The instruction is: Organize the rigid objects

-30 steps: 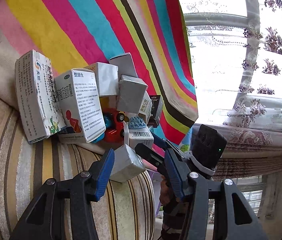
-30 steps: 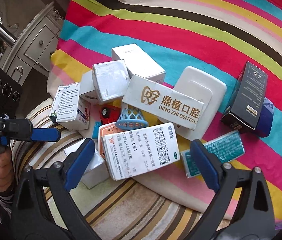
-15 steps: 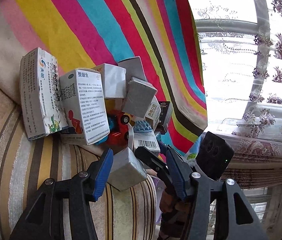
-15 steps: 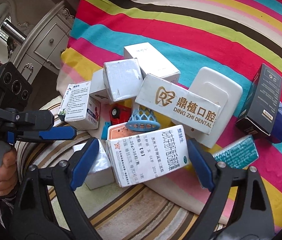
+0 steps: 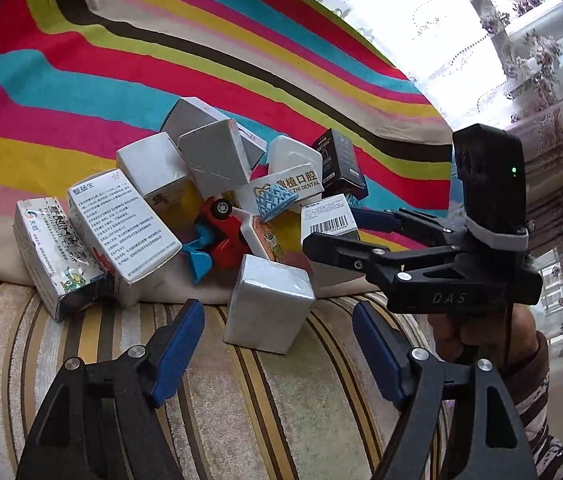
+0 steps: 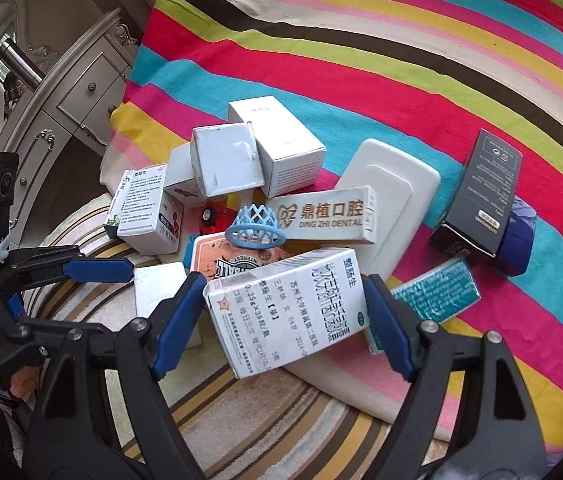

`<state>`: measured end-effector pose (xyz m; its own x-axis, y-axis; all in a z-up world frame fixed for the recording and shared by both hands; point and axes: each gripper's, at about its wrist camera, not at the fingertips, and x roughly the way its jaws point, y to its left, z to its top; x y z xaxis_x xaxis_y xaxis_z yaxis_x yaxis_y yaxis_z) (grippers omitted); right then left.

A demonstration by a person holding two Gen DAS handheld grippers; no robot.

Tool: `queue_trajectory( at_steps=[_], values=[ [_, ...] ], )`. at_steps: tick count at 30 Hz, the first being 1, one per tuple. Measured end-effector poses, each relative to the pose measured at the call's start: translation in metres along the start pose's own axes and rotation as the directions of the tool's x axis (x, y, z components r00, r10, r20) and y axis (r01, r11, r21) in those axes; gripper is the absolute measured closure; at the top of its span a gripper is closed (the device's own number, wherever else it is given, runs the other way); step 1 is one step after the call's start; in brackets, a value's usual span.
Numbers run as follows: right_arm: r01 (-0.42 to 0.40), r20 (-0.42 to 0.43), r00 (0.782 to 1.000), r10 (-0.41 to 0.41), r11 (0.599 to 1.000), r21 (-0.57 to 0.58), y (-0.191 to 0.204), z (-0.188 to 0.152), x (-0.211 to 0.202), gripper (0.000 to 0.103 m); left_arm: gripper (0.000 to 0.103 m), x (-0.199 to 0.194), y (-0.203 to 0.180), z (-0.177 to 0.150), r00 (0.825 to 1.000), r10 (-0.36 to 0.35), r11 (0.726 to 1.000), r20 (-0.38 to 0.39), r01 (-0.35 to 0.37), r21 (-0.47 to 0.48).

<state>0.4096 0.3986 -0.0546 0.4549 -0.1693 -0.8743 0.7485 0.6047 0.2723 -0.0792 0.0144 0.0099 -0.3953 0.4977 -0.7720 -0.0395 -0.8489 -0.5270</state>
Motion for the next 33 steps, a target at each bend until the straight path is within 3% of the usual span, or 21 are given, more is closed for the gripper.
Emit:
queue_trajectory(
  at_steps=[5, 14, 17, 20, 24, 30, 33],
  values=[
    [0.047, 0.033, 0.998, -0.048, 0.999, 0.008, -0.004, -0.004, -0.017, 0.021, 0.026, 0.014, -0.005, 0.002, 0.997, 0.074, 0.995, -0.015, -0.073, 0.062],
    [0.096, 0.108, 0.989, -0.105, 0.992, 0.087, -0.012, -0.028, -0.057, 0.021, 0.027, 0.016, 0.0, 0.004, 0.997, 0.082, 0.994, -0.012, -0.081, 0.071],
    [0.095, 0.116, 0.988, -0.107, 0.99, 0.106, -0.016, -0.038, -0.064, 0.021, 0.027, 0.009, 0.002, 0.005, 0.998, 0.069, 0.997, -0.002, -0.069, 0.027],
    [0.096, 0.12, 0.987, -0.111, 0.988, 0.124, -0.02, -0.05, -0.069, 0.021, 0.027, -0.005, 0.004, 0.017, 0.998, 0.028, 0.999, 0.057, -0.027, -0.016],
    [0.118, 0.132, 0.981, -0.139, 0.98, 0.158, -0.027, -0.068, -0.079, 0.021, 0.027, -0.013, 0.012, 0.054, 0.987, 0.071, 0.997, 0.144, -0.066, -0.038],
    [0.16, 0.14, 0.97, -0.2, 0.953, 0.258, -0.046, -0.115, -0.108, 0.021, 0.027, 0.017, 0.037, 0.097, 0.991, 0.127, 0.986, 0.04, -0.121, -0.112],
    [0.192, 0.128, 0.961, -0.244, 0.927, 0.323, -0.062, -0.147, -0.126, 0.021, 0.029, 0.026, 0.035, 0.105, 0.989, 0.145, 0.986, 0.028, -0.142, -0.091]
  ],
)
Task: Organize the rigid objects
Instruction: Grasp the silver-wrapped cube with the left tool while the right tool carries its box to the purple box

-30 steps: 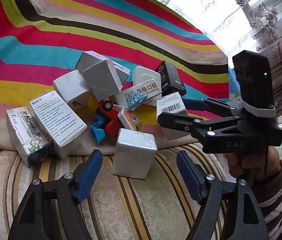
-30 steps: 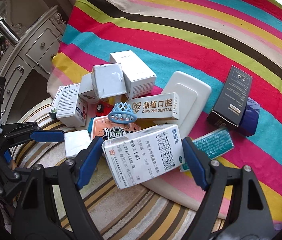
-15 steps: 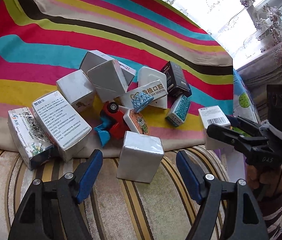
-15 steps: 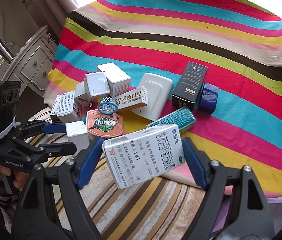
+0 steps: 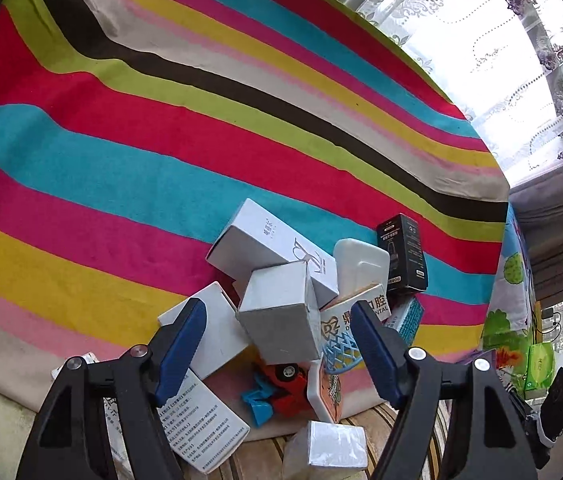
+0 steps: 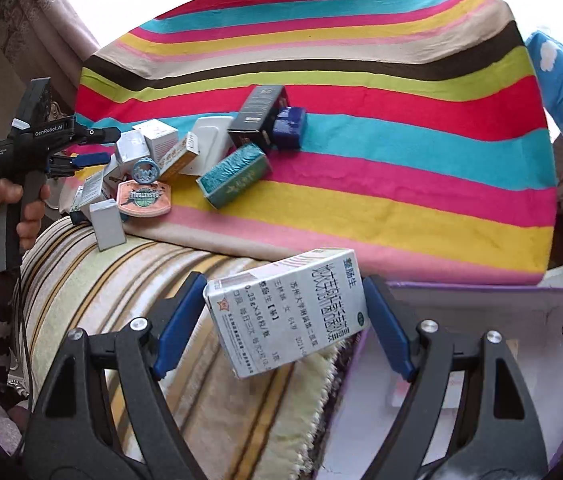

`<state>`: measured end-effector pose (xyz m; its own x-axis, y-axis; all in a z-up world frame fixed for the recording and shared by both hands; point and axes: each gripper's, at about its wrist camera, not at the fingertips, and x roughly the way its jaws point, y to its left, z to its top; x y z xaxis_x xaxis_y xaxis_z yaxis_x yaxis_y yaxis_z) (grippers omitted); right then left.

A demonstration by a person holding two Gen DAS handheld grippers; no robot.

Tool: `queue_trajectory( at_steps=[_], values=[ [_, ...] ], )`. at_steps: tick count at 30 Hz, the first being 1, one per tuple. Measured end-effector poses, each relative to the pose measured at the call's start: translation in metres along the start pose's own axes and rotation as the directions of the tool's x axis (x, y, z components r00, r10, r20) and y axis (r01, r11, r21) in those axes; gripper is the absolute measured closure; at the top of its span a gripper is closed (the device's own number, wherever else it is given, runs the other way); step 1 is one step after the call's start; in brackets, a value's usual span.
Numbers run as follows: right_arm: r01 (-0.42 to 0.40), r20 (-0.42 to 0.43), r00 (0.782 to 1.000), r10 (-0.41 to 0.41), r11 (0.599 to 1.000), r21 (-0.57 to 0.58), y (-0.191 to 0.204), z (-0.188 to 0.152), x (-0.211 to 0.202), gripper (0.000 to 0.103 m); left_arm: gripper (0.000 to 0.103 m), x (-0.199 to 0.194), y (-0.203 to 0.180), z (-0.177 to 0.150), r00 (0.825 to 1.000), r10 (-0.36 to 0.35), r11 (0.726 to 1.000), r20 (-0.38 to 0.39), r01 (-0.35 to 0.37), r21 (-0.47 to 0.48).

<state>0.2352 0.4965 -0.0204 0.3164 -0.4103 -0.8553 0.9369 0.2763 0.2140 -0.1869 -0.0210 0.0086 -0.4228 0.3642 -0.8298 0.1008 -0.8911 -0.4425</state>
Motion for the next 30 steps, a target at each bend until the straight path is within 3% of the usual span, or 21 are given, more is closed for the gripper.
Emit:
queue_trajectory(
  at_steps=[2, 4, 5, 12, 14, 18, 20, 23, 25, 30],
  values=[
    [0.039, -0.009, 0.999, -0.039, 0.998, 0.043, -0.02, -0.015, -0.01, 0.021, 0.04, 0.004, -0.006, 0.001, 1.0, 0.001, 1.0, -0.019, 0.0, 0.02],
    [0.073, -0.017, 0.997, -0.072, 0.994, 0.084, -0.038, -0.03, -0.021, 0.021, 0.062, 0.009, -0.012, -0.001, 0.999, 0.025, 0.999, -0.037, -0.023, 0.045],
    [0.09, -0.02, 0.996, -0.088, 0.99, 0.106, -0.048, -0.037, -0.026, 0.021, 0.065, 0.011, -0.014, -0.002, 0.999, 0.024, 0.999, -0.043, -0.021, 0.05],
    [0.211, -0.072, 0.977, -0.2, 0.955, 0.209, -0.103, -0.084, -0.041, 0.021, 0.068, 0.015, -0.018, -0.007, 0.999, 0.005, 0.998, -0.037, -0.003, 0.058],
    [0.237, -0.073, 0.971, -0.228, 0.958, 0.163, -0.102, -0.089, -0.038, 0.021, 0.068, 0.013, -0.019, -0.008, 0.999, -0.007, 0.999, -0.032, 0.008, 0.052],
    [0.161, -0.041, 0.986, -0.161, 0.987, -0.015, -0.085, -0.094, -0.022, 0.021, 0.068, 0.007, -0.024, -0.015, 0.999, -0.024, 0.998, -0.024, 0.025, 0.059],
    [0.135, -0.06, 0.987, -0.146, 0.978, -0.16, -0.072, -0.095, -0.008, 0.021, 0.068, 0.002, -0.028, -0.02, 0.999, -0.031, 0.997, -0.019, 0.032, 0.066],
    [0.085, -0.099, 0.987, -0.128, 0.93, -0.357, -0.059, -0.094, 0.01, 0.021, 0.068, -0.005, -0.034, -0.028, 0.999, -0.052, 0.996, -0.016, 0.053, 0.072],
    [0.037, -0.109, 0.989, -0.102, 0.876, -0.481, -0.049, -0.092, 0.017, 0.021, 0.068, -0.01, -0.037, -0.033, 0.998, -0.063, 0.995, -0.013, 0.063, 0.075],
    [-0.027, -0.104, 0.991, -0.081, 0.649, -0.76, -0.029, -0.101, 0.033, 0.021, 0.068, -0.021, -0.045, -0.04, 0.997, -0.074, 0.994, 0.003, 0.073, 0.083]
  ],
)
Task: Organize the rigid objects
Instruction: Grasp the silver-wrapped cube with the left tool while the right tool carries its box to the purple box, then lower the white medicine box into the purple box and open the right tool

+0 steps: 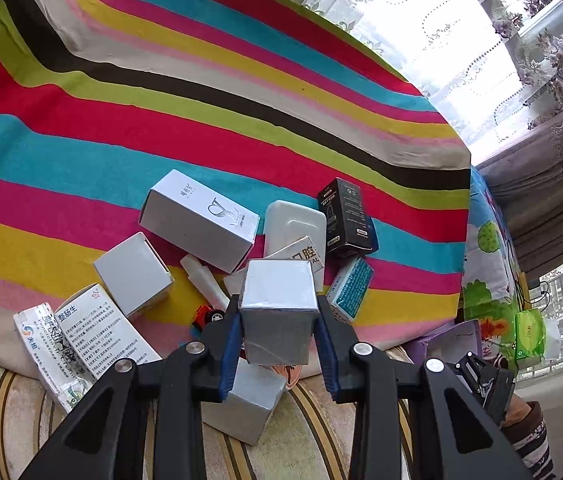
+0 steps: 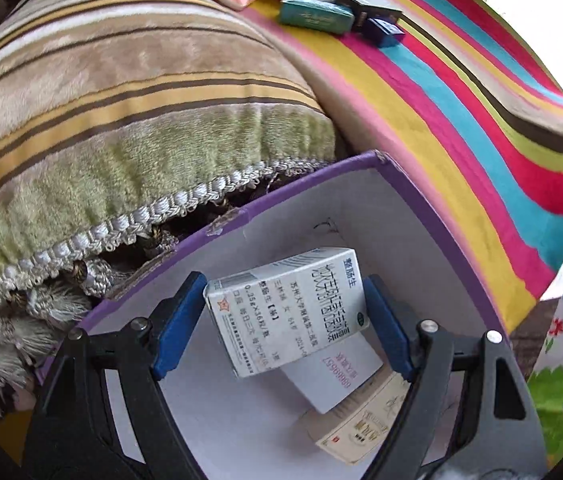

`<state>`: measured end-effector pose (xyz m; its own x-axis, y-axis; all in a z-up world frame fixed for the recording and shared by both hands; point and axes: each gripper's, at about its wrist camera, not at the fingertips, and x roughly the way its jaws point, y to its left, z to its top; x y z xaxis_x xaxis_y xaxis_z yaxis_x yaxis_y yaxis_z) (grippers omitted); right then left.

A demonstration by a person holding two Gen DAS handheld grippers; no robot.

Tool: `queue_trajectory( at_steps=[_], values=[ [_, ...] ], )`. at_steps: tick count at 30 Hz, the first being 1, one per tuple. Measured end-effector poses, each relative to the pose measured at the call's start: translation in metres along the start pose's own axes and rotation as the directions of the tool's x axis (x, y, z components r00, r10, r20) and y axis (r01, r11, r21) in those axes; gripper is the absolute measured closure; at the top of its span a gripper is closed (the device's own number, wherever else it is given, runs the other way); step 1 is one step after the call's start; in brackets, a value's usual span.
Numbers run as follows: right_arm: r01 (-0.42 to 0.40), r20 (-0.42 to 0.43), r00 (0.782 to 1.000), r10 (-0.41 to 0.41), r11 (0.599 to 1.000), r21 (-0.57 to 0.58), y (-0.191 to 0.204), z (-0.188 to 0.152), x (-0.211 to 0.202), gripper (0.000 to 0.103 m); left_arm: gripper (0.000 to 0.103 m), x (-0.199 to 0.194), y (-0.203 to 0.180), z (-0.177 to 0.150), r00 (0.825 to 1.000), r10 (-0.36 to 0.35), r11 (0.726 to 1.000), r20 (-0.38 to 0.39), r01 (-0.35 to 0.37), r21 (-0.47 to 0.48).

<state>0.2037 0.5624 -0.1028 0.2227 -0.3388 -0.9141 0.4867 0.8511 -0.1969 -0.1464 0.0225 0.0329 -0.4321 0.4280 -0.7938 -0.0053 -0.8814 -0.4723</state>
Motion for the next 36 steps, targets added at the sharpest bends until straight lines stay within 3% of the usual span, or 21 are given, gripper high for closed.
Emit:
queue_trajectory(
  at_steps=[5, 9, 18, 25, 36],
  values=[
    [-0.015, -0.053, 0.999, 0.006, 0.986, -0.167, 0.008, 0.004, 0.025, 0.021, 0.068, -0.01, -0.013, -0.002, 1.0, -0.006, 1.0, 0.018, 0.006, 0.025],
    [0.0, -0.063, 0.998, -0.015, 0.974, -0.226, 0.013, 0.004, 0.039, 0.021, 0.068, -0.013, -0.022, -0.006, 1.0, -0.02, 0.999, 0.016, 0.02, 0.041],
    [0.008, -0.098, 0.995, -0.034, 0.967, -0.254, 0.024, 0.004, 0.053, 0.02, 0.068, -0.009, -0.032, -0.014, 0.999, -0.047, 0.997, -0.006, 0.048, 0.056],
    [0.022, -0.125, 0.991, -0.049, 0.977, -0.213, 0.021, -0.005, 0.056, 0.02, 0.068, -0.011, -0.038, -0.019, 0.998, -0.056, 0.996, -0.013, 0.057, 0.065],
    [0.058, -0.12, 0.99, -0.073, 0.99, -0.125, 0.02, -0.019, 0.024, 0.018, 0.068, -0.008, -0.063, -0.031, 0.995, -0.094, 0.989, -0.041, 0.098, 0.107]
  ],
)
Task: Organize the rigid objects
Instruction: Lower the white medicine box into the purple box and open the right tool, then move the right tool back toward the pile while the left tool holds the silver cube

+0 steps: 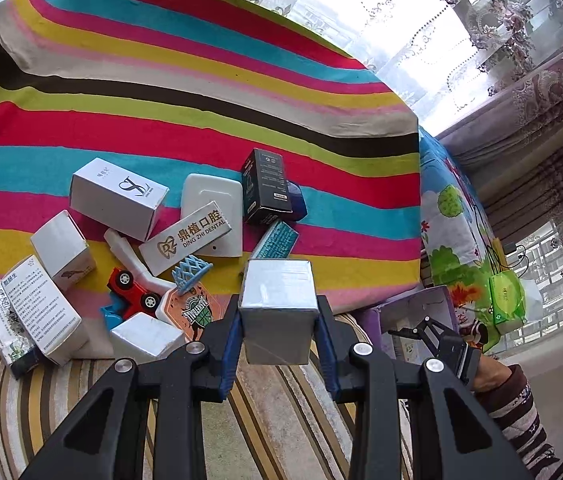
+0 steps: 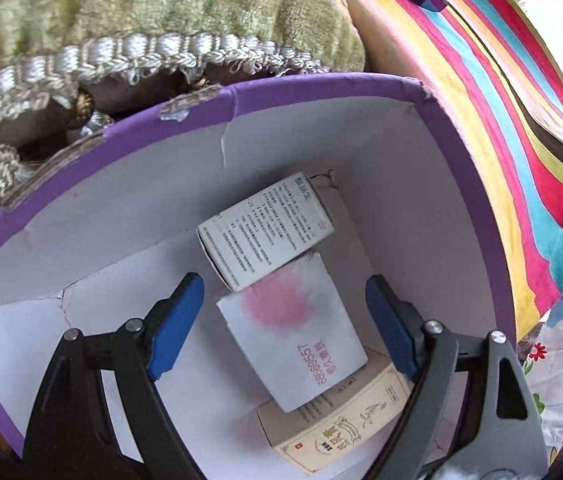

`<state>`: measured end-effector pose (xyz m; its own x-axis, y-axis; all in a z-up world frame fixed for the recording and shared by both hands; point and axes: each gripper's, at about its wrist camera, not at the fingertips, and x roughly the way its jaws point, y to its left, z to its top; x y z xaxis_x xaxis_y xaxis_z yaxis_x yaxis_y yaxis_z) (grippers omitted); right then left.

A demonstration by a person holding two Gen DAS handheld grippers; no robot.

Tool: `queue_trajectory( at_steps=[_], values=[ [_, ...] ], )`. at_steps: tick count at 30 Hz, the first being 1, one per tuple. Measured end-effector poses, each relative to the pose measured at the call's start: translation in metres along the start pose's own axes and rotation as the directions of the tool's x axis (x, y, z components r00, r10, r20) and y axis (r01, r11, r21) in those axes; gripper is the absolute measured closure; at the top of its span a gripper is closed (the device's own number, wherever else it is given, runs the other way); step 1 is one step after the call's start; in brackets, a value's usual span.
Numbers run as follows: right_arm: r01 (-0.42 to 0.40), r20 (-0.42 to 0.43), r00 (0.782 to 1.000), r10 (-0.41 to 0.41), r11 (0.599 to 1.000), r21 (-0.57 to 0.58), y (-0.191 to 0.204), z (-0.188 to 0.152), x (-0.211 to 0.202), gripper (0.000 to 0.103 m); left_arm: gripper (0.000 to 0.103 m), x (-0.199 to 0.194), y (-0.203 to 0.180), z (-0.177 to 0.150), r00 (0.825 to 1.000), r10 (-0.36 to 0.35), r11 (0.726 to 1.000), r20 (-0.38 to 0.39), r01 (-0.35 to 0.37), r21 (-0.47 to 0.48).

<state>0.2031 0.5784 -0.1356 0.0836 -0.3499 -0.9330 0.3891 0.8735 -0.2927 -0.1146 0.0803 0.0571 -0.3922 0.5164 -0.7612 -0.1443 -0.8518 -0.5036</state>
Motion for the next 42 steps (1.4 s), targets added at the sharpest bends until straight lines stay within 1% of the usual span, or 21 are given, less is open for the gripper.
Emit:
queue_trajectory(
  at_steps=[4, 6, 9, 11, 12, 13, 14, 16, 17, 18, 20, 23, 25, 26, 27, 30, 33, 35, 37, 39, 42],
  values=[
    [0.007, 0.012, 1.0, -0.008, 0.995, 0.1, -0.004, -0.017, -0.025, 0.017, 0.068, 0.004, -0.023, -0.007, 0.999, -0.041, 0.998, -0.019, 0.042, 0.049],
    [0.004, 0.025, 1.0, -0.009, 0.981, 0.195, -0.007, -0.03, -0.038, 0.017, 0.068, 0.007, -0.039, -0.011, 0.997, -0.068, 0.994, -0.031, 0.07, 0.078],
    [-0.007, 0.054, 0.998, -0.015, 0.917, 0.399, -0.01, -0.051, -0.058, 0.017, 0.068, 0.015, -0.068, -0.021, 0.99, -0.124, 0.984, -0.069, 0.132, 0.124],
    [-0.015, 0.092, 0.995, -0.042, 0.838, 0.546, -0.014, -0.073, -0.075, 0.017, 0.068, 0.023, -0.091, -0.032, 0.982, -0.158, 0.972, -0.106, 0.173, 0.159],
    [-0.03, 0.119, 0.991, -0.055, 0.785, 0.618, -0.02, -0.088, -0.086, 0.017, 0.068, 0.028, -0.103, -0.038, 0.976, -0.174, 0.965, -0.127, 0.195, 0.173],
    [-0.048, 0.146, 0.986, -0.075, 0.718, 0.694, -0.018, -0.134, -0.091, 0.016, 0.068, 0.034, -0.116, -0.045, 0.971, -0.184, 0.959, -0.151, 0.211, 0.189],
    [-0.069, 0.17, 0.981, -0.095, 0.647, 0.76, -0.017, -0.148, -0.1, 0.014, 0.068, 0.039, -0.128, -0.053, 0.966, -0.191, 0.952, -0.174, 0.226, 0.207],
    [-0.127, 0.21, 0.971, -0.113, 0.499, 0.857, -0.035, -0.167, -0.102, 0.011, 0.068, 0.052, -0.152, -0.07, 0.954, -0.199, 0.937, -0.222, 0.252, 0.241],
    [-0.143, 0.216, 0.969, -0.12, 0.442, 0.886, -0.058, -0.148, -0.097, 0.011, 0.068, 0.058, -0.163, -0.078, 0.948, -0.199, 0.93, -0.247, 0.262, 0.258],
    [-0.14, 0.211, 0.967, -0.141, 0.395, 0.908, -0.053, -0.156, -0.101, 0.011, 0.068, 0.065, -0.173, -0.088, 0.942, -0.197, 0.922, -0.273, 0.272, 0.274],
    [-0.128, 0.206, 0.959, -0.196, 0.347, 0.929, -0.037, -0.163, -0.118, 0.011, 0.068, 0.077, -0.191, -0.106, 0.928, -0.192, 0.911, -0.32, 0.29, 0.295],
    [-0.167, 0.238, 0.936, -0.261, 0.268, 0.949, -0.021, -0.188, -0.138, 0.011, 0.066, 0.097, -0.209, -0.129, 0.912, -0.169, 0.904, -0.374, 0.295, 0.31],
    [-0.209, 0.275, 0.921, -0.276, 0.244, 0.947, -0.019, -0.191, -0.143, 0.011, 0.054, 0.11, -0.214, -0.142, 0.89, -0.16, 0.905, -0.426, 0.305, 0.298],
    [-0.23, 0.293, 0.916, -0.274, 0.24, 0.943, -0.02, -0.186, -0.141, 0.011, 0.052, 0.113, -0.216, -0.146, 0.883, -0.161, 0.904, -0.441, 0.312, 0.294],
    [-0.241, 0.303, 0.914, -0.269, 0.241, 0.94, -0.02, -0.185, -0.144, 0.011, 0.05, 0.112, -0.217, -0.149, 0.878, -0.167, 0.899, -0.448, 0.322, 0.297],
    [-0.255, 0.321, 0.906, -0.276, 0.249, 0.934, -0.025, -0.174, -0.15, 0.011, 0.048, 0.1, -0.21, -0.148, 0.879, -0.2, 0.889, -0.433, 0.349, 0.297],
    [-0.299, 0.354, 0.897, -0.266, 0.226, 0.927, -0.033, -0.16, -0.148, 0.011, 0.047, 0.082, -0.194, -0.137, 0.893, -0.231, 0.892, -0.387, 0.353, 0.283],
    [-0.317, 0.369, 0.898, -0.239, 0.231, 0.92, -0.037, -0.146, -0.143, 0.011, 0.047, 0.067, -0.177, -0.129, 0.906, -0.246, 0.9, -0.345, 0.345, 0.265],
    [-0.307, 0.363, 0.908, -0.21, 0.257, 0.916, -0.039, -0.124, -0.137, 0.011, 0.046, 0.05, -0.155, -0.12, 0.921, -0.257, 0.912, -0.293, 0.331, 0.241],
    [-0.298, 0.36, 0.916, -0.177, 0.302, 0.906, -0.04, -0.098, -0.132, 0.011, 0.044, 0.031, -0.127, -0.11, 0.94, -0.254, 0.931, -0.228, 0.302, 0.207],
    [-0.322, 0.386, 0.915, -0.117, 0.365, 0.874, -0.038, -0.053, -0.122, 0.011, 0.042, 0.003, -0.081, -0.096, 0.963, -0.236, 0.957, -0.127, 0.253, 0.144]
  ],
)
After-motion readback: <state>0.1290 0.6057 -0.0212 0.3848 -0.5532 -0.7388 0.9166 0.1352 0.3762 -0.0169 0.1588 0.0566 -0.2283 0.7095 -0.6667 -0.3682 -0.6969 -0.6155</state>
